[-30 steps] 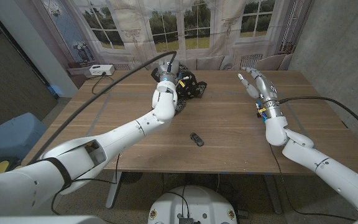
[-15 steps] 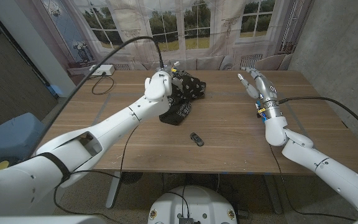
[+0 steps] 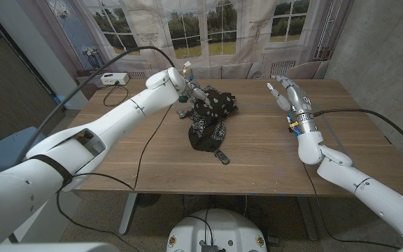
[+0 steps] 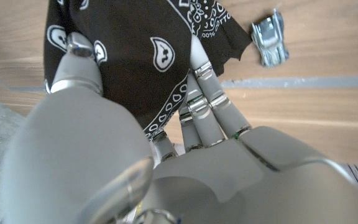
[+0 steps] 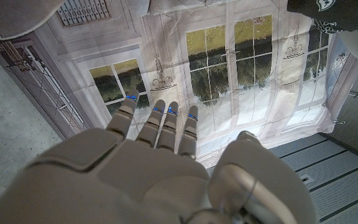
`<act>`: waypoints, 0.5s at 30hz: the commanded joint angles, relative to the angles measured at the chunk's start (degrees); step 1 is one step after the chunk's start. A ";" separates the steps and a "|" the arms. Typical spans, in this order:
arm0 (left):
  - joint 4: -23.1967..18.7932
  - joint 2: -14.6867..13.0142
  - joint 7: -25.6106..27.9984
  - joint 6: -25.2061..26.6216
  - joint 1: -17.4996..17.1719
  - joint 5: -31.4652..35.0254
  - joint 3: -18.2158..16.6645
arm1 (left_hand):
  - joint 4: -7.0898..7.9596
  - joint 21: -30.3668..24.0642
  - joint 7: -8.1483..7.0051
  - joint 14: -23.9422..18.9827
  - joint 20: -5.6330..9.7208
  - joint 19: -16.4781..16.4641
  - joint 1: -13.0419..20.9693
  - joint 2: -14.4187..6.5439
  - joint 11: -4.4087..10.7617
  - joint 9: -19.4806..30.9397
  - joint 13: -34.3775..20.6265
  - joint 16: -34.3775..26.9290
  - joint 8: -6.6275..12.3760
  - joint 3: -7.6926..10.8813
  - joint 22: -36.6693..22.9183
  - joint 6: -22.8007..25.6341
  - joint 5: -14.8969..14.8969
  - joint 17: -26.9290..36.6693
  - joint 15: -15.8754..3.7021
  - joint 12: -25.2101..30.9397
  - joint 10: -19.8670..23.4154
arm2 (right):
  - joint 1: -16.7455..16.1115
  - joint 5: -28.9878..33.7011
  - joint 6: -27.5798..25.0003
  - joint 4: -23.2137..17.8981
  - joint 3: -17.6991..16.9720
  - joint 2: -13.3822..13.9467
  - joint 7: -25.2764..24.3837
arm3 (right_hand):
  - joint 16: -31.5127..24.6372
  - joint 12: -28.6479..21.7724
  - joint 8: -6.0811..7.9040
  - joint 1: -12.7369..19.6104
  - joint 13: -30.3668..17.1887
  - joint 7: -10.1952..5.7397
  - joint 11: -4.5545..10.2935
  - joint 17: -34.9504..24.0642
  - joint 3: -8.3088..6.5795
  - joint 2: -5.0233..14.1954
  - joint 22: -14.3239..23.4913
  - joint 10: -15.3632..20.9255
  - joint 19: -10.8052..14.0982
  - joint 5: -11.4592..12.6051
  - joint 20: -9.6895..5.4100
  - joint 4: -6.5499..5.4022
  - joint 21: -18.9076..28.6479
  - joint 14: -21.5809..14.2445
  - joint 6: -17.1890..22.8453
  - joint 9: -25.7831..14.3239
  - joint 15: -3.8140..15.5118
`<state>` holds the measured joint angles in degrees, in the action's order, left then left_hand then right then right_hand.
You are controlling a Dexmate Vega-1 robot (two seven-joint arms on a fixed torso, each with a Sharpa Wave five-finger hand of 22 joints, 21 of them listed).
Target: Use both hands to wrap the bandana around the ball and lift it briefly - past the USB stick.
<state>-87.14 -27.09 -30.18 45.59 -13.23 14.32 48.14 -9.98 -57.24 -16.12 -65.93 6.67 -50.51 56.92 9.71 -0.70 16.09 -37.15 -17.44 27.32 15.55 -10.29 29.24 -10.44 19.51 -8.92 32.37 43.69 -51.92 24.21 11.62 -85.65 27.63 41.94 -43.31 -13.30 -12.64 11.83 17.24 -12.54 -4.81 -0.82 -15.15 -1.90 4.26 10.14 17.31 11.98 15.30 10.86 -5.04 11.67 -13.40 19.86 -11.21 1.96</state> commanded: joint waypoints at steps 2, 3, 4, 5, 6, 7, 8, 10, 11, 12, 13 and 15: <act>10.37 -0.20 -9.39 3.15 9.36 -17.82 5.91 | 1.27 -0.73 17.04 -3.78 2.79 0.35 12.47 -16.75 7.11 2.90 0.78 0.23 -0.73 13.07 -0.07 14.42 -0.41 0.34 -4.31 -0.97 8.01 | -0.04 0.26 -0.24 -0.31 0.12 0.02 -0.09 | -0.27 0.08 -0.11 0.19 -0.17 -0.16 0.20 -0.15 0.28 -0.11 0.18 0.43 0.46 0.34 0.04 -0.07 -0.01 -0.50 -0.12 -0.02 -0.06; 11.20 -0.10 -10.18 3.55 10.29 -18.22 6.95 | 1.29 -0.80 17.11 -3.72 2.81 0.32 12.41 -16.87 7.26 3.01 0.98 0.25 -0.80 13.17 -0.07 14.19 -0.44 0.36 -4.32 -1.17 7.99 | -0.07 0.22 -0.30 -0.34 0.09 -0.04 -0.14 | -0.28 0.08 -0.12 0.19 -0.17 -0.15 0.17 -0.15 0.29 -0.11 0.18 0.43 0.46 0.34 0.05 -0.07 -0.01 -0.52 -0.13 -0.02 -0.07; 12.58 0.28 -11.41 4.24 11.52 -18.66 8.18 | 1.34 -0.93 17.16 -3.54 2.80 0.42 12.21 -17.12 7.24 3.25 1.54 0.32 -1.24 13.42 -0.05 13.01 -0.52 0.42 -4.34 -1.93 7.38 | -0.06 0.28 -0.30 -0.34 0.11 0.00 -0.13 | -0.28 0.10 -0.11 0.19 -0.17 -0.12 0.24 -0.14 0.29 -0.11 0.18 0.39 0.44 0.35 0.06 -0.06 -0.02 -0.52 -0.11 -0.02 -0.06; 14.09 0.59 -13.01 4.40 12.89 -18.93 9.67 | 1.69 -1.00 17.47 -3.17 2.72 0.69 11.59 -17.35 7.01 3.41 2.04 0.51 -1.68 13.50 -0.07 12.04 -0.53 0.40 -4.18 -2.60 6.78 | -0.11 0.24 -0.52 -0.44 0.07 -0.07 -0.14 | -0.28 0.10 -0.11 0.19 -0.17 -0.12 0.23 -0.14 0.29 -0.11 0.18 0.40 0.44 0.35 0.07 -0.06 -0.02 -0.52 -0.11 -0.02 -0.06; 15.69 0.93 -14.77 4.17 14.21 -19.18 11.14 | 2.09 -1.16 17.47 -3.04 2.80 0.47 10.82 -17.24 6.96 3.45 2.32 0.54 -1.86 13.28 -0.06 11.74 -0.45 0.45 -4.09 -2.89 6.63 | -0.04 0.32 -0.20 -0.32 0.14 0.06 -0.12 | -0.28 0.10 -0.11 0.18 -0.17 -0.13 0.30 -0.14 0.29 -0.11 0.18 0.39 0.43 0.35 0.07 -0.06 -0.02 -0.53 -0.10 -0.02 -0.07; 16.93 1.20 -16.07 4.08 15.16 -19.55 12.14 | 3.36 -1.22 17.57 -2.20 2.66 1.14 7.85 -17.03 6.52 3.39 2.89 0.92 -3.38 12.70 -0.02 9.18 -0.23 0.45 -4.18 -4.11 5.09 | -0.08 0.26 -0.28 -0.37 0.09 -0.01 -0.20 | -0.27 0.12 -0.10 0.17 -0.17 -0.13 0.11 -0.13 0.30 -0.12 0.18 0.36 0.45 0.36 0.09 -0.05 -0.02 -0.50 -0.08 -0.02 -0.03; 18.26 1.56 -17.35 4.14 16.13 -19.89 13.12 | 4.09 -1.34 17.41 -1.73 2.82 1.00 5.83 -16.45 6.15 3.29 3.11 1.14 -4.60 12.11 0.04 7.18 -0.01 0.46 -4.05 -4.61 4.25 | -0.11 0.26 -0.37 -0.44 0.05 -0.03 -0.23 | -0.27 0.11 -0.10 0.16 -0.17 -0.12 0.22 -0.12 0.30 -0.12 0.18 0.40 0.48 0.36 0.07 -0.05 -0.01 -0.53 -0.07 -0.02 -0.05; 20.91 2.06 -20.25 2.86 17.73 -20.69 14.71 | 6.99 -1.20 18.16 -1.25 3.03 0.49 -1.16 -14.07 5.85 2.84 3.74 1.46 -7.62 9.42 0.25 3.15 0.73 0.44 -3.63 -5.23 3.19 | -0.09 0.32 -0.26 -0.44 0.07 0.04 -0.24 | -0.29 0.12 -0.11 0.14 -0.17 -0.11 0.24 -0.11 0.31 -0.12 0.18 0.39 0.52 0.37 0.05 -0.04 0.00 -0.58 -0.11 -0.02 -0.13; 22.11 2.30 -21.50 2.22 18.39 -21.02 15.35 | 8.76 -0.68 18.05 -0.65 3.37 0.34 -5.40 -12.26 5.41 2.45 4.24 1.96 -9.70 7.63 0.37 0.17 0.63 0.25 -3.62 -5.54 2.51 | -0.13 0.32 -0.41 -0.51 0.04 -0.01 -0.28 | -0.29 0.11 -0.11 0.13 -0.17 -0.15 0.17 -0.11 0.32 -0.12 0.18 0.42 0.51 0.38 0.06 -0.04 -0.01 -0.58 -0.10 -0.02 -0.10; 22.84 2.46 -22.22 2.01 18.87 -21.22 15.83 | 10.84 0.19 19.04 1.62 3.04 0.78 -9.84 -11.08 3.96 1.94 4.12 3.17 -12.27 6.04 0.29 -3.57 0.19 0.16 -3.46 -6.05 -0.10 | -0.10 0.38 -0.42 -0.49 0.07 0.00 -0.27 | -0.29 0.12 -0.11 0.12 -0.17 -0.15 0.12 -0.10 0.32 -0.12 0.18 0.42 0.51 0.38 0.06 -0.04 -0.01 -0.58 -0.11 -0.02 -0.11; 23.61 2.65 -23.10 1.78 19.46 -21.22 16.54 | 11.29 0.67 18.88 2.34 2.84 1.36 -10.81 -10.95 3.55 1.74 4.06 3.51 -13.22 5.82 0.30 -5.10 0.01 0.19 -3.40 -6.26 -1.10 | -0.09 0.33 -0.35 -0.49 0.07 0.03 -0.20 | -0.27 0.12 -0.11 0.10 -0.17 -0.16 0.31 -0.10 0.33 -0.12 0.18 0.42 0.49 0.38 0.08 -0.04 -0.02 -0.54 -0.10 -0.02 -0.08; 23.87 2.57 -23.89 1.73 20.16 -21.13 17.47 | 13.16 1.62 19.27 5.22 3.08 0.89 -15.22 -8.80 2.08 1.14 4.11 4.70 -15.18 3.85 0.38 -8.11 -0.23 0.30 -2.44 -7.05 -4.15 | -0.02 0.35 -0.20 -0.39 0.11 0.00 -0.24 | -0.26 0.13 -0.12 0.07 -0.17 -0.20 0.22 -0.09 0.34 -0.12 0.18 0.42 0.50 0.39 0.08 -0.05 -0.02 -0.53 -0.12 -0.02 -0.10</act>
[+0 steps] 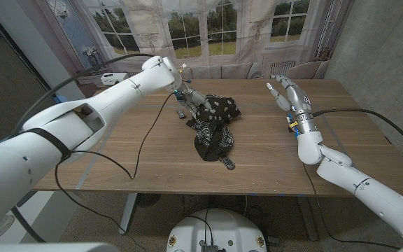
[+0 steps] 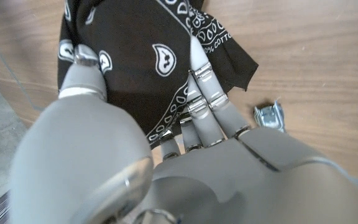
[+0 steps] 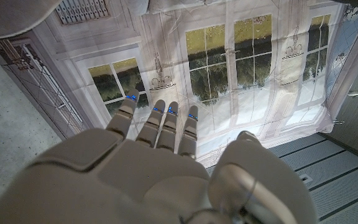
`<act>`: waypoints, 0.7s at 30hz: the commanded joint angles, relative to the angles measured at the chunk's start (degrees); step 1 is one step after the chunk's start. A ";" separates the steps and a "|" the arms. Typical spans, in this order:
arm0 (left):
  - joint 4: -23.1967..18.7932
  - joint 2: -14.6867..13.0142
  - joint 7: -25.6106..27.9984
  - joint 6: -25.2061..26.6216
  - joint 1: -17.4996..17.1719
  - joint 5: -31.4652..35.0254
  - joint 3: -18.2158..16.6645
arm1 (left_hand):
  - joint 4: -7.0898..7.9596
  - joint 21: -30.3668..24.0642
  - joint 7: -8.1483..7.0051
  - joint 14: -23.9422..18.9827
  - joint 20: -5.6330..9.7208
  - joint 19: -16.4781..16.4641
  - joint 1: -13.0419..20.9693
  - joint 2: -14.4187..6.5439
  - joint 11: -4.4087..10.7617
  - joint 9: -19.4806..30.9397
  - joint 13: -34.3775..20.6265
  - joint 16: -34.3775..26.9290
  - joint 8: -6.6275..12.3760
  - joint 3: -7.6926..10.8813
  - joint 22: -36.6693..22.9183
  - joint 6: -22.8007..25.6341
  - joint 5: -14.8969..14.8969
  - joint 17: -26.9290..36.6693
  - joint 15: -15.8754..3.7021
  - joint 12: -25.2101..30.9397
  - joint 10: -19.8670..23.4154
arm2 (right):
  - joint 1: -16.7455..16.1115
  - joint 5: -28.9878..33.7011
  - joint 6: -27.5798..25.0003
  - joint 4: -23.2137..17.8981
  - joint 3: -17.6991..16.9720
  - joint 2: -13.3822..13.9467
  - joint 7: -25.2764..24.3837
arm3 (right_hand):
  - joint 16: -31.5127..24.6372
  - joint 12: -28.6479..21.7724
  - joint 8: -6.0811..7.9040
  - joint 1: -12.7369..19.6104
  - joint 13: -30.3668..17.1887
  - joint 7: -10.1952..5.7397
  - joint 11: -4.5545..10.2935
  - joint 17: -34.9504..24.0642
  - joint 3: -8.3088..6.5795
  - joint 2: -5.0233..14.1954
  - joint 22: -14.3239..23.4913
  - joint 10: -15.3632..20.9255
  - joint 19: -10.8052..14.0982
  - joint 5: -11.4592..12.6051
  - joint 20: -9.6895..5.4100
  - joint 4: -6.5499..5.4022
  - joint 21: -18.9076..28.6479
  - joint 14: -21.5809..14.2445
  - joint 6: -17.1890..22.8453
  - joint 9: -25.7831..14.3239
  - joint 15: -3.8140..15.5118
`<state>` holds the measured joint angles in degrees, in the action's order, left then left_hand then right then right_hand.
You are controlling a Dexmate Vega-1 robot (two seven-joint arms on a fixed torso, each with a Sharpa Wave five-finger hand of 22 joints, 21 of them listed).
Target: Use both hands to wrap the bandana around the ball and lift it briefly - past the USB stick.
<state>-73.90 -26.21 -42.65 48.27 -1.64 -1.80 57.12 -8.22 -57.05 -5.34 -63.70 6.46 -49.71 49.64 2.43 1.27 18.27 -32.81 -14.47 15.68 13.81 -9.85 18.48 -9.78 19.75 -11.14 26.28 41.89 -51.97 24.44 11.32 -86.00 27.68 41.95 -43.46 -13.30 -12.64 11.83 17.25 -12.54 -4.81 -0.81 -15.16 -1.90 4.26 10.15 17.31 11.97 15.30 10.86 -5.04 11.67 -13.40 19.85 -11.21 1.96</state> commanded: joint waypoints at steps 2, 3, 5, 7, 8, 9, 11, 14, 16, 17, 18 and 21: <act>10.91 1.40 -11.76 -1.46 8.49 -5.90 8.06 | 12.90 2.29 8.72 5.04 3.09 -0.18 -11.05 -0.68 -1.45 -1.49 0.21 2.26 -4.44 4.35 -0.03 0.71 -1.12 0.35 0.78 -1.69 -4.57 | -0.02 0.12 -0.18 -0.13 0.01 -0.11 -0.15 | -0.26 0.12 -0.12 0.04 -0.17 -0.20 0.23 -0.08 0.34 -0.11 0.18 0.44 0.50 0.39 0.08 -0.05 -0.03 -0.52 -0.11 -0.02 -0.07; 10.41 1.03 -11.60 -1.52 8.32 -6.21 7.82 | 13.12 2.85 8.91 6.79 2.45 0.39 -11.61 -0.55 -2.34 -1.73 0.42 2.87 -4.72 4.20 -0.07 -0.21 -1.25 0.26 1.63 -2.18 -5.86 | -0.02 0.14 -0.22 -0.15 0.01 -0.11 -0.17 | -0.25 0.12 -0.11 0.03 -0.17 -0.17 0.15 -0.08 0.35 -0.11 0.18 0.45 0.49 0.39 0.05 -0.06 -0.03 -0.51 -0.09 -0.02 -0.07; 9.93 0.39 -11.38 -1.52 7.80 -7.45 6.76 | 13.94 4.37 9.63 9.84 0.21 2.00 -13.86 0.35 -4.74 -2.36 1.30 3.45 -5.03 3.21 -0.10 -2.32 -1.27 -0.03 3.95 -3.90 -9.39 | 0.04 0.17 0.01 -0.10 0.08 0.05 0.00 | -0.26 0.14 -0.11 -0.01 -0.17 -0.16 0.23 -0.07 0.36 -0.10 0.18 0.41 0.47 0.40 0.05 -0.06 -0.04 -0.53 -0.10 -0.02 0.00; 8.74 -0.56 -10.56 -1.48 6.76 -8.93 5.19 | 14.62 6.55 10.44 14.84 -3.47 4.80 -15.86 0.70 -7.09 -3.08 2.21 4.04 -4.91 2.47 -0.06 -3.97 -1.33 -0.71 6.62 -5.94 -12.69 | -0.04 0.14 -0.32 -0.24 0.03 -0.06 -0.04 | -0.25 0.16 -0.11 -0.03 -0.17 -0.17 0.26 -0.07 0.36 -0.10 0.18 0.40 0.47 0.40 0.04 -0.06 -0.05 -0.51 -0.09 -0.02 0.04; 8.06 -1.01 -9.94 -0.88 6.20 -9.81 4.26 | 15.05 8.63 10.84 19.62 -6.69 7.29 -17.35 0.61 -8.98 -3.70 3.03 4.06 -4.85 2.01 -0.04 -5.48 -1.36 -1.41 9.45 -8.27 -16.12 | 0.01 0.14 -0.09 -0.15 0.08 -0.01 0.00 | -0.25 0.15 -0.11 -0.04 -0.17 -0.19 0.13 -0.07 0.37 -0.09 0.18 0.42 0.45 0.41 0.06 -0.06 -0.06 -0.51 -0.08 -0.02 0.00; 7.37 -1.54 -9.48 -0.91 5.74 -10.41 3.63 | 15.26 9.99 11.09 21.64 -8.60 9.44 -18.11 0.52 -9.80 -3.99 3.37 4.04 -4.72 1.79 -0.04 -5.91 -1.36 -1.72 10.84 -9.14 -17.16 | 0.00 0.19 -0.21 -0.19 0.09 -0.03 -0.02 | -0.25 0.15 -0.10 -0.05 -0.17 -0.21 0.07 -0.06 0.37 -0.09 0.18 0.44 0.51 0.41 0.00 -0.06 -0.04 -0.52 -0.07 -0.02 -0.01; 5.06 -2.84 -8.06 -0.22 4.72 -11.50 2.33 | 15.08 14.41 10.96 30.79 -14.44 15.58 -19.41 -0.05 -11.59 -4.99 4.66 4.26 -4.75 1.50 -0.13 -8.87 -1.45 -3.26 15.42 -12.89 -22.48 | -0.07 0.08 -0.30 -0.28 0.05 -0.10 -0.01 | -0.27 0.17 -0.11 -0.08 -0.17 -0.19 0.34 -0.05 0.38 -0.08 0.18 0.40 0.50 0.42 0.03 -0.07 -0.04 -0.58 -0.07 -0.02 -0.04; 1.08 -4.99 -5.82 1.10 3.47 -12.83 0.61 | 15.04 18.37 10.72 36.48 -17.83 21.55 -20.57 -0.76 -12.39 -5.63 5.45 4.17 -4.94 1.27 -0.21 -11.77 -1.40 -4.39 17.88 -14.55 -25.69 | -0.05 0.18 -0.14 -0.28 0.10 -0.04 -0.06 | -0.26 0.18 -0.11 -0.12 -0.17 -0.12 0.38 -0.04 0.39 -0.07 0.18 0.40 0.43 0.42 0.04 -0.07 -0.08 -0.57 -0.08 -0.02 -0.05; -3.32 -7.22 -3.37 2.72 2.29 -13.81 -1.18 | 15.30 21.15 10.40 41.49 -18.68 25.30 -22.24 -1.03 -13.03 -5.94 5.92 4.11 -5.00 0.63 -0.32 -13.96 -1.32 -5.25 19.51 -15.33 -29.21 | -0.08 0.23 -0.13 -0.38 0.09 -0.02 -0.11 | -0.26 0.16 -0.12 -0.14 -0.17 -0.10 0.27 -0.04 0.39 -0.06 0.18 0.45 0.43 0.43 0.05 -0.07 -0.08 -0.58 -0.11 -0.02 -0.03; -4.79 -7.97 -2.62 3.29 2.10 -14.02 -1.48 | 15.32 21.78 9.98 42.73 -18.74 26.02 -22.62 -1.13 -13.08 -6.02 6.02 4.13 -4.99 0.50 -0.35 -14.54 -1.31 -5.46 19.88 -15.29 -29.77 | -0.12 0.26 -0.29 -0.43 0.06 -0.10 -0.21 | -0.26 0.17 -0.12 -0.14 -0.17 -0.13 0.29 -0.03 0.39 -0.06 0.18 0.44 0.43 0.43 0.04 -0.07 -0.08 -0.58 -0.09 -0.02 -0.04; -6.28 -8.71 -1.95 3.95 2.06 -14.09 -1.62 | 15.28 23.03 9.96 44.31 -18.75 27.76 -23.14 -1.27 -13.32 -6.14 6.19 4.04 -4.88 0.30 -0.39 -15.06 -1.30 -5.79 20.46 -15.35 -30.94 | -0.16 0.21 -0.44 -0.52 0.04 -0.12 -0.12 | -0.27 0.16 -0.12 -0.16 -0.17 -0.10 0.16 -0.03 0.40 -0.05 0.18 0.48 0.44 0.43 0.00 -0.07 -0.08 -0.60 -0.11 -0.02 -0.04; -11.02 -11.05 0.43 5.84 1.49 -14.62 -2.63 | 15.04 27.06 9.53 49.04 -18.84 33.72 -24.53 -1.89 -13.69 -6.43 6.72 3.86 -4.64 -0.16 -0.53 -16.31 -1.31 -6.64 21.71 -15.06 -33.25 | -0.04 0.39 -0.56 -0.48 0.20 -0.35 -0.22 | -0.24 0.16 -0.12 -0.18 -0.17 -0.14 0.12 -0.02 0.40 -0.04 0.18 0.50 0.44 0.44 -0.03 -0.07 -0.08 -0.55 -0.10 -0.02 0.04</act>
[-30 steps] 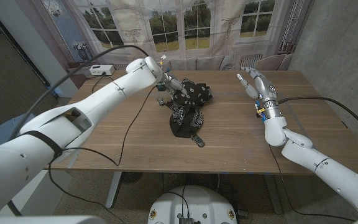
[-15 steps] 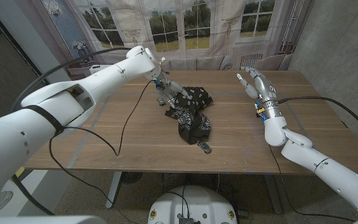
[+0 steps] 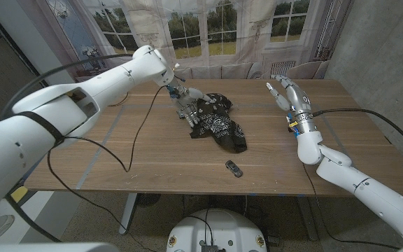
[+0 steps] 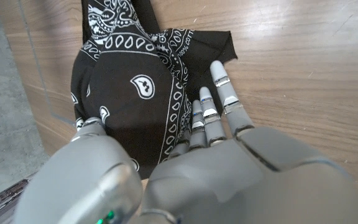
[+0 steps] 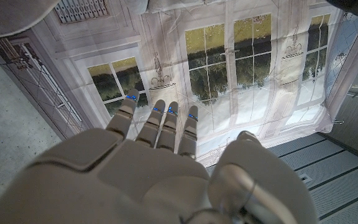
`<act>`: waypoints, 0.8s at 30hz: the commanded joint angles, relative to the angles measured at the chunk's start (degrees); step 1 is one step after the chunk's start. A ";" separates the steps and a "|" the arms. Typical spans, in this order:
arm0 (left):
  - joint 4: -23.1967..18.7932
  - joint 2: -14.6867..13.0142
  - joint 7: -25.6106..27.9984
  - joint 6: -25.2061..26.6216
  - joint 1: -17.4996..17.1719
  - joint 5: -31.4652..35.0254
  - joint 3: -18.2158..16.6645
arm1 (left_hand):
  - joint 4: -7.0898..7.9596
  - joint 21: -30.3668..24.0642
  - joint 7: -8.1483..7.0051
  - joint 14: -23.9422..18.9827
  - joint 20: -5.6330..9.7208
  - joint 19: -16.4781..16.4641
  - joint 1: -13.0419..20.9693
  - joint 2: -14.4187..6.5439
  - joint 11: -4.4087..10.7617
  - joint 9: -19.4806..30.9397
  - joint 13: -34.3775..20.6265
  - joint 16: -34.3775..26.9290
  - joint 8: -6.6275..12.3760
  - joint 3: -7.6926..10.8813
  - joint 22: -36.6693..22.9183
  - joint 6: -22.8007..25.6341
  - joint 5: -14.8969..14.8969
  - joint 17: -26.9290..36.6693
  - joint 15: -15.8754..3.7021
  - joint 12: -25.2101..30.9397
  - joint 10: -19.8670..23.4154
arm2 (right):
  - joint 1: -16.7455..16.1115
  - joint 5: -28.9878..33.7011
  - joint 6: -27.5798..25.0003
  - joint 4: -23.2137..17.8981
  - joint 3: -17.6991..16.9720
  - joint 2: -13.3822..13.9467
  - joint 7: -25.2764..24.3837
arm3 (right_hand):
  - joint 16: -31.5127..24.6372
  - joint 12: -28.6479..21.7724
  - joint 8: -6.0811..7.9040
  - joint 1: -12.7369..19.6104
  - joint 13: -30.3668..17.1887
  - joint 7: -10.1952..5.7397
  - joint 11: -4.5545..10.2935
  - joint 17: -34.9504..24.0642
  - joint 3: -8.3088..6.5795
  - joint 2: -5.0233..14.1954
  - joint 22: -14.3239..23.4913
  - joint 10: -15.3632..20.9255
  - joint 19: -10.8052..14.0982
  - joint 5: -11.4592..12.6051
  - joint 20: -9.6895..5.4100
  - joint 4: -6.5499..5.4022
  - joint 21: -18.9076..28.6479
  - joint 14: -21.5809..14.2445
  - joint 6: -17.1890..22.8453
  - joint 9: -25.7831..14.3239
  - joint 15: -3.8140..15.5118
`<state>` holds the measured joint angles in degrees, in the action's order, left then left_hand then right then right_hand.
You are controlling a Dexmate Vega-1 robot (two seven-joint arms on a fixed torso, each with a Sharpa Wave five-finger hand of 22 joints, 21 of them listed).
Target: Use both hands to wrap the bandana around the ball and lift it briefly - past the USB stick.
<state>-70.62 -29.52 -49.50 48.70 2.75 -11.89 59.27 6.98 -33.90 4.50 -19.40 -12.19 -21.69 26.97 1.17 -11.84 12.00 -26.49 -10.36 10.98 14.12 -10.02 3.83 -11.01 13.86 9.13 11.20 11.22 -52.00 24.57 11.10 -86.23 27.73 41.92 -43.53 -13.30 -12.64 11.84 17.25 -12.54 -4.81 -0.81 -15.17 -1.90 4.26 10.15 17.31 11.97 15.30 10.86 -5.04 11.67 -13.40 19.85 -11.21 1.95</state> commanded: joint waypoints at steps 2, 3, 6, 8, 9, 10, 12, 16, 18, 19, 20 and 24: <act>-18.04 -9.28 9.43 7.66 -3.09 -4.49 -5.21 | -0.55 7.09 -0.58 8.14 -0.17 10.36 -2.74 -1.08 -0.67 -0.31 0.94 -0.42 0.05 -0.81 -0.50 -3.21 -0.10 -1.24 2.41 -0.13 -5.60 | 0.17 0.48 -0.05 -0.04 0.35 -0.32 -0.19 | -0.27 0.17 -0.12 -0.20 -0.17 -0.15 0.11 0.00 0.41 -0.04 0.17 0.49 0.45 0.44 -0.02 -0.07 -0.08 -0.62 -0.10 -0.02 -0.06; -20.23 -10.07 10.91 8.94 -3.35 -4.38 -5.53 | -0.71 8.37 -0.55 9.74 -0.16 12.30 -3.07 -1.25 -0.70 -0.38 1.19 -0.36 0.10 -0.94 -0.55 -3.67 -0.10 -1.37 2.43 -0.07 -6.56 | 0.17 0.47 -0.25 -0.09 0.35 -0.45 -0.23 | -0.27 0.16 -0.13 -0.21 -0.17 -0.15 0.15 0.00 0.41 -0.03 0.17 0.52 0.45 0.44 -0.02 -0.07 -0.09 -0.64 -0.12 -0.02 -0.06; -26.43 -12.35 15.36 12.14 -4.39 -4.33 -6.85 | -1.54 13.33 -1.63 17.36 -0.09 19.72 -4.28 -1.87 -0.43 -0.46 2.28 -0.07 -0.10 -1.52 -0.82 -7.70 -0.07 -1.66 2.78 -0.01 -11.50 | 0.30 0.58 -0.42 -0.08 0.50 -0.58 -0.15 | -0.25 0.19 -0.11 -0.23 -0.17 -0.18 0.23 0.01 0.42 -0.03 0.17 0.46 0.45 0.45 -0.05 -0.06 -0.09 -0.59 -0.06 -0.02 -0.08; -30.50 -13.51 19.53 14.26 -6.19 -4.82 -8.97 | -2.01 15.51 -1.99 21.07 -0.05 23.09 -4.66 -2.23 -0.31 -0.49 2.81 -0.09 -0.13 -1.71 -0.93 -9.56 -0.04 -1.74 2.94 -0.12 -14.57 | 0.41 0.64 -0.33 0.00 0.63 -0.62 -0.11 | -0.25 0.19 -0.12 -0.24 -0.17 -0.19 0.21 0.02 0.42 -0.03 0.17 0.47 0.50 0.46 -0.09 -0.05 -0.07 -0.60 -0.10 -0.02 -0.02; -32.13 -13.96 21.26 15.26 -6.79 -5.02 -9.69 | -2.19 16.50 -2.33 22.59 -0.03 24.70 -4.82 -2.62 -0.46 -0.51 3.05 -0.13 -0.18 -1.69 -1.00 -10.60 -0.03 -1.76 2.99 -0.05 -15.77 | 0.44 0.67 -0.37 -0.01 0.67 -0.66 -0.11 | -0.24 0.22 -0.12 -0.25 -0.17 -0.21 0.14 0.03 0.42 -0.02 0.17 0.42 0.49 0.46 -0.06 -0.05 -0.08 -0.58 -0.09 -0.02 -0.02; -33.54 -14.33 22.77 16.18 -7.27 -5.24 -10.26 | -2.36 17.06 -2.51 23.48 -0.01 25.67 -4.85 -2.81 -0.46 -0.53 3.20 -0.11 -0.16 -1.67 -1.07 -11.13 0.00 -1.80 3.05 -0.02 -16.46 | 0.45 0.56 -0.41 -0.03 0.67 -0.75 -0.07 | -0.23 0.21 -0.13 -0.26 -0.17 -0.20 0.20 0.03 0.43 -0.02 0.17 0.44 0.49 0.46 -0.10 -0.05 -0.08 -0.57 -0.10 -0.02 -0.04; -35.97 -14.71 25.63 18.72 -7.58 -5.34 -10.60 | -2.68 18.08 -2.78 25.35 0.01 27.47 -4.89 -3.14 -0.25 -0.56 3.45 -0.01 -0.24 -1.64 -1.17 -12.51 0.06 -1.87 3.07 0.01 -17.82 | 0.62 0.68 -0.19 0.07 0.84 -0.69 0.06 | -0.22 0.21 -0.14 -0.27 -0.17 -0.08 0.14 0.04 0.43 -0.02 0.17 0.44 0.47 0.46 -0.07 -0.05 -0.09 -0.55 -0.13 -0.02 -0.05; -38.20 -15.56 25.89 23.51 -3.17 -4.90 -5.56 | -3.05 21.01 -0.84 30.83 0.00 33.54 -5.83 -4.52 -0.64 -0.54 4.21 -0.11 0.40 -1.62 -1.47 -14.10 0.28 -1.85 3.15 0.23 -21.82 | 0.77 0.78 -0.26 -0.01 0.97 -0.86 0.04 | -0.22 0.24 -0.14 -0.30 -0.17 -0.13 0.22 0.05 0.44 0.00 0.17 0.41 0.45 0.47 -0.05 -0.04 -0.10 -0.55 -0.13 -0.02 -0.04; -38.20 -16.02 24.85 23.24 -1.70 -5.60 -3.96 | -3.27 22.05 1.08 32.77 -0.01 36.47 -6.39 -4.90 -0.65 -0.59 4.68 -0.22 0.74 -1.76 -1.58 -13.35 0.34 -1.87 3.11 0.47 -22.67 | 0.79 0.91 -0.15 -0.09 1.03 -0.78 0.02 | -0.24 0.23 -0.13 -0.31 -0.17 -0.14 0.18 0.06 0.44 0.00 0.17 0.43 0.46 0.48 -0.04 -0.04 -0.10 -0.61 -0.10 -0.02 -0.11; -37.90 -16.29 23.83 22.78 -0.94 -6.15 -3.22 | -3.17 22.29 3.74 33.92 -0.03 37.85 -7.20 -5.02 -0.70 -0.62 5.03 -0.33 0.90 -2.08 -1.68 -12.64 0.39 -1.84 3.15 0.50 -23.49 | 0.71 0.84 -0.27 -0.22 0.96 -0.87 -0.06 | -0.24 0.23 -0.13 -0.32 -0.17 -0.17 0.19 0.06 0.44 0.00 0.17 0.45 0.44 0.48 -0.04 -0.04 -0.11 -0.61 -0.11 -0.02 -0.10; -37.59 -16.57 22.77 22.22 -0.06 -6.41 -2.20 | -3.02 22.34 4.52 34.57 -0.05 38.46 -7.81 -4.99 -0.73 -0.64 5.23 -0.36 0.44 -2.36 -1.73 -13.69 0.42 -1.83 3.17 0.53 -23.83 | 0.73 0.88 -0.10 -0.24 1.01 -0.78 0.00 | -0.23 0.22 -0.13 -0.33 -0.17 -0.18 0.14 0.07 0.45 0.01 0.17 0.47 0.45 0.48 -0.04 -0.04 -0.11 -0.59 -0.10 -0.02 -0.10; -35.67 -17.00 16.87 20.56 6.18 -4.60 5.50 | -3.29 22.32 6.62 36.35 -0.08 41.07 -10.03 -2.81 -0.78 -0.71 6.10 -0.72 -0.21 -4.48 -1.88 -18.78 0.08 -1.85 3.17 0.97 -24.91 | 0.76 1.01 -0.31 -0.42 1.07 -0.89 0.02 | -0.25 0.21 -0.12 -0.37 -0.18 -0.19 0.26 0.07 0.46 0.02 0.17 0.53 0.52 0.48 -0.04 -0.05 -0.08 -0.64 -0.07 -0.02 0.00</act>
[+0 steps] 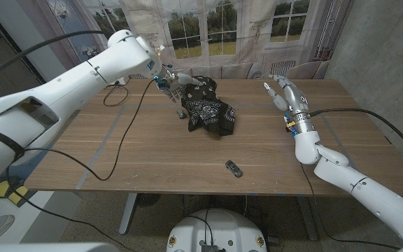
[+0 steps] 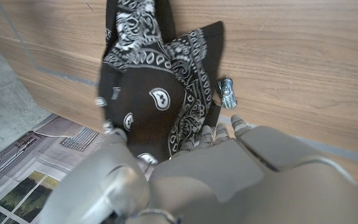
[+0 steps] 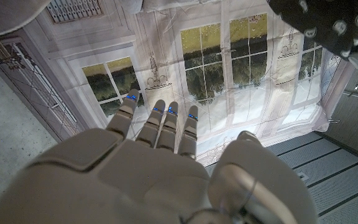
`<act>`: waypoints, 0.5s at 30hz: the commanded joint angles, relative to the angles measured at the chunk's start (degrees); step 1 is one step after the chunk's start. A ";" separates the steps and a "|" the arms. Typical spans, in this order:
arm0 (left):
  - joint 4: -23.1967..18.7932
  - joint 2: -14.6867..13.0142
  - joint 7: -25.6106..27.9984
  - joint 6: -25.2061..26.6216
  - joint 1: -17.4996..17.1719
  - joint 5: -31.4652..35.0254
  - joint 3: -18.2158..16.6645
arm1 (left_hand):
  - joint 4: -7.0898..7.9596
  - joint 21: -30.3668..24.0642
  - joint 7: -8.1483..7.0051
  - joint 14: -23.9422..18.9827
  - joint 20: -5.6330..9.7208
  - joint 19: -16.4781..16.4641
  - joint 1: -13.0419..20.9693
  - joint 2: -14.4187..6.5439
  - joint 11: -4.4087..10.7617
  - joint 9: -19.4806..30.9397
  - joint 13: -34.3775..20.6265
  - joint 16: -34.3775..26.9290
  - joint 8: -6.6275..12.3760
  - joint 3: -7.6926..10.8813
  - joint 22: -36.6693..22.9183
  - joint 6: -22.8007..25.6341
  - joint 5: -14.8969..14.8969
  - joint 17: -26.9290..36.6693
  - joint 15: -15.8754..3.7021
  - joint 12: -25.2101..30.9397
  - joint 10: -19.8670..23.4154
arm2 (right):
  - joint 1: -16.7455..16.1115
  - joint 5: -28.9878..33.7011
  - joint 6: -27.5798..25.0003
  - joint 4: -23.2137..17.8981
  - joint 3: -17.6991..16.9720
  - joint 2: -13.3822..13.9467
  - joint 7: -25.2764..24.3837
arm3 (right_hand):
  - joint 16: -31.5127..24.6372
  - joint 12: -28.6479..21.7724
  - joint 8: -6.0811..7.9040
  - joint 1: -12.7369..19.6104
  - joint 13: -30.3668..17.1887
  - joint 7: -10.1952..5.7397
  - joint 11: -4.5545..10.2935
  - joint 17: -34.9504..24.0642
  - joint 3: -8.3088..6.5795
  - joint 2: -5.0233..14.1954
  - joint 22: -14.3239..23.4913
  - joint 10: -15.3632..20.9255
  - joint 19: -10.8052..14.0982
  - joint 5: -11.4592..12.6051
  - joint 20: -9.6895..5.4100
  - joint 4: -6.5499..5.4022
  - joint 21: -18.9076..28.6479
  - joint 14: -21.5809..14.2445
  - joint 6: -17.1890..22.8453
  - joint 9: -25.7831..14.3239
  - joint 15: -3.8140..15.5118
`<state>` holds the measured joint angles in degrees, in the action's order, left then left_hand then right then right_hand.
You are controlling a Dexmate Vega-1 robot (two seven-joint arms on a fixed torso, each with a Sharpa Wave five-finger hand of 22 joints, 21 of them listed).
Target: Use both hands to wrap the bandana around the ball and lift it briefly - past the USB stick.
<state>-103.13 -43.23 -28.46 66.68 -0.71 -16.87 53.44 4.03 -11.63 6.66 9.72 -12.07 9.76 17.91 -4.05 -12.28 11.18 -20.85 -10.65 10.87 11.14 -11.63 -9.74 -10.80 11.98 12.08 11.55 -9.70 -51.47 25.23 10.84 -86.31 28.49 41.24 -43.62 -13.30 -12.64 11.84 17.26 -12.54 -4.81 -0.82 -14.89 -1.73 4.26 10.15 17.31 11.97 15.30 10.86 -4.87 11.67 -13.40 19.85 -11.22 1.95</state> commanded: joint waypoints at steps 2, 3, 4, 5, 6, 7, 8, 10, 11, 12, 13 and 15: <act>-2.85 -3.18 -5.83 2.29 11.77 1.83 14.15 | -2.81 -0.65 4.79 8.87 -0.19 11.21 0.25 3.55 -0.33 0.18 1.36 -0.73 0.51 -2.88 -0.39 -8.54 -0.98 -0.10 0.19 1.46 -4.95 | 0.32 0.52 -0.04 -0.37 0.41 -0.20 0.19 | -0.24 0.21 -0.11 -0.40 -0.18 -0.16 0.28 -0.20 0.29 0.03 0.17 0.54 0.57 0.48 -0.04 -0.22 -0.07 -0.64 -0.04 -0.02 0.00; -3.11 -3.14 -5.66 2.63 12.09 2.35 14.66 | -2.97 -0.67 4.53 9.03 -0.19 11.27 0.39 3.55 -0.32 0.19 1.39 -0.70 0.50 -2.93 -0.39 -8.81 -1.03 -0.11 0.18 1.48 -5.08 | 0.33 0.59 -0.14 -0.43 0.43 -0.22 0.19 | -0.25 0.20 -0.10 -0.40 -0.18 -0.18 0.29 -0.20 0.29 0.03 0.17 0.55 0.57 0.49 -0.07 -0.22 -0.06 -0.66 -0.03 -0.01 -0.01; -3.48 -3.17 -5.38 2.98 12.37 2.86 15.08 | -3.45 -0.71 4.49 9.52 -0.19 11.48 0.80 3.72 -0.31 0.21 1.48 -0.64 0.27 -3.16 -0.38 -10.22 -1.24 -0.12 0.20 1.52 -5.42 | 0.33 0.52 -0.14 -0.47 0.42 -0.24 0.25 | -0.25 0.21 -0.10 -0.42 -0.18 -0.20 0.16 -0.20 0.29 0.04 0.17 0.55 0.58 0.49 -0.07 -0.23 -0.06 -0.66 -0.02 -0.01 -0.02; -4.02 -3.12 -4.42 3.78 12.12 3.12 14.81 | -3.91 -0.69 4.41 10.10 -0.18 11.84 1.07 4.33 -0.30 0.21 1.55 -0.61 -0.06 -3.73 -0.38 -12.62 -1.60 -0.09 0.22 1.35 -6.44 | 0.30 0.43 -0.27 -0.54 0.39 -0.32 0.29 | -0.25 0.22 -0.11 -0.44 -0.18 -0.19 0.10 -0.19 0.30 0.05 0.17 0.53 0.59 0.49 -0.05 -0.23 -0.06 -0.66 -0.04 -0.02 -0.03; -5.04 -3.09 -2.64 5.14 11.44 3.45 14.13 | -3.99 -0.68 4.31 10.23 -0.18 11.93 1.11 4.50 -0.30 0.21 1.56 -0.61 -0.06 -3.89 -0.38 -12.98 -1.71 -0.07 0.22 1.32 -6.67 | 0.30 0.50 -0.45 -0.59 0.39 -0.35 0.28 | -0.25 0.22 -0.10 -0.46 -0.18 -0.20 0.11 -0.19 0.30 0.06 0.17 0.53 0.57 0.49 -0.04 -0.24 -0.07 -0.66 -0.02 -0.01 -0.06; -6.14 -3.02 -0.54 6.58 10.78 4.01 13.62 | -4.27 -0.66 3.19 10.66 -0.18 12.30 1.29 5.03 -0.28 0.24 1.57 -0.63 -0.16 -4.47 -0.39 -14.67 -2.19 -0.01 0.22 1.22 -7.57 | 0.26 0.52 -0.67 -0.69 0.38 -0.40 0.30 | -0.24 0.22 -0.12 -0.47 -0.18 -0.16 0.13 -0.19 0.30 0.07 0.17 0.54 0.58 0.49 -0.04 -0.24 -0.07 -0.65 -0.06 -0.01 -0.02; -7.63 -2.99 2.30 8.12 9.42 4.46 12.36 | -4.52 -0.60 1.89 11.20 -0.17 12.74 1.56 5.38 -0.26 0.25 1.56 -0.59 -0.37 -4.95 -0.39 -16.97 -2.67 0.02 0.23 1.01 -8.81 | 0.29 0.48 -0.46 -0.67 0.43 -0.30 0.43 | -0.25 0.23 -0.11 -0.48 -0.18 -0.19 0.17 -0.19 0.31 0.07 0.17 0.52 0.58 0.49 -0.04 -0.25 -0.07 -0.66 -0.02 -0.01 -0.04; -10.63 -2.75 9.10 10.31 5.47 5.50 8.87 | -4.64 -0.51 0.68 12.23 -0.16 13.45 1.75 5.52 -0.26 0.25 1.62 -0.43 -0.31 -5.48 -0.44 -19.02 -3.21 0.06 0.23 0.53 -11.08 | 0.22 0.46 -0.83 -0.79 0.42 -0.46 0.41 | -0.25 0.23 -0.10 -0.51 -0.18 -0.22 0.17 -0.19 0.31 0.09 0.17 0.54 0.58 0.49 -0.05 -0.26 -0.07 -0.67 -0.02 -0.01 -0.01; -12.37 -2.38 13.74 10.95 1.95 6.06 5.61 | -4.66 -0.47 -0.26 12.71 -0.14 13.77 1.81 5.58 -0.21 0.25 1.63 -0.39 -0.24 -5.73 -0.46 -19.67 -3.46 0.07 0.24 0.45 -11.82 | 0.23 0.34 -0.73 -0.75 0.45 -0.49 0.50 | -0.26 0.23 -0.11 -0.52 -0.18 -0.22 0.23 -0.19 0.31 0.10 0.17 0.54 0.58 0.49 -0.05 -0.26 -0.07 -0.68 -0.02 -0.01 0.00; -13.90 -2.20 17.90 10.51 -1.46 6.59 2.67 | -4.52 -0.43 -1.13 13.04 -0.13 14.10 1.60 5.56 -0.17 0.24 1.65 -0.39 -0.20 -6.00 -0.48 -20.19 -3.64 0.10 0.27 0.33 -12.63 | 0.22 0.27 -0.83 -0.74 0.48 -0.63 0.50 | -0.26 0.23 -0.11 -0.54 -0.18 -0.17 0.35 -0.19 0.31 0.11 0.17 0.53 0.59 0.49 -0.05 -0.27 -0.07 -0.68 -0.04 -0.01 0.00; -15.03 -2.11 21.23 9.75 -4.02 7.14 0.71 | -4.34 -0.44 -1.93 13.83 -0.13 14.37 1.46 5.27 -0.15 0.22 1.70 -0.23 -0.16 -6.15 -0.51 -20.73 -3.81 0.09 0.19 0.12 -13.71 | 0.27 0.35 -0.78 -0.66 0.57 -0.68 0.47 | -0.22 0.24 -0.11 -0.57 -0.18 -0.17 0.34 -0.18 0.32 0.12 0.17 0.52 0.57 0.49 -0.06 -0.27 -0.08 -0.60 -0.02 -0.01 0.01; -17.18 -1.56 29.13 7.05 -10.19 8.97 -3.53 | -3.81 -0.31 -3.04 14.62 -0.12 15.26 1.03 4.29 -0.13 0.16 1.84 -0.30 -0.04 -6.26 -0.55 -21.49 -4.02 0.16 0.00 -0.06 -15.33 | 0.36 0.30 -0.77 -0.58 0.71 -0.85 0.57 | -0.23 0.25 -0.10 -0.58 -0.18 -0.15 0.23 -0.17 0.32 0.12 0.17 0.52 0.54 0.50 -0.05 -0.27 -0.10 -0.63 0.01 -0.01 0.00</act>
<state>-110.38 -45.67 -27.29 72.76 5.89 -13.51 62.24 -0.13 -11.91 4.92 9.72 -12.06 9.75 19.47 1.03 -12.49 11.26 -19.11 -11.10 10.57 5.07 -11.87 -9.78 -14.33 11.87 12.08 11.64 -9.90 -51.26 25.59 10.37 -86.80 28.82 40.93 -43.34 -13.30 -12.64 11.84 16.93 -12.54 -4.81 -0.50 -14.90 -1.74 4.27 10.15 17.63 11.97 15.30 10.87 -4.88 11.67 -13.40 19.85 -11.22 1.95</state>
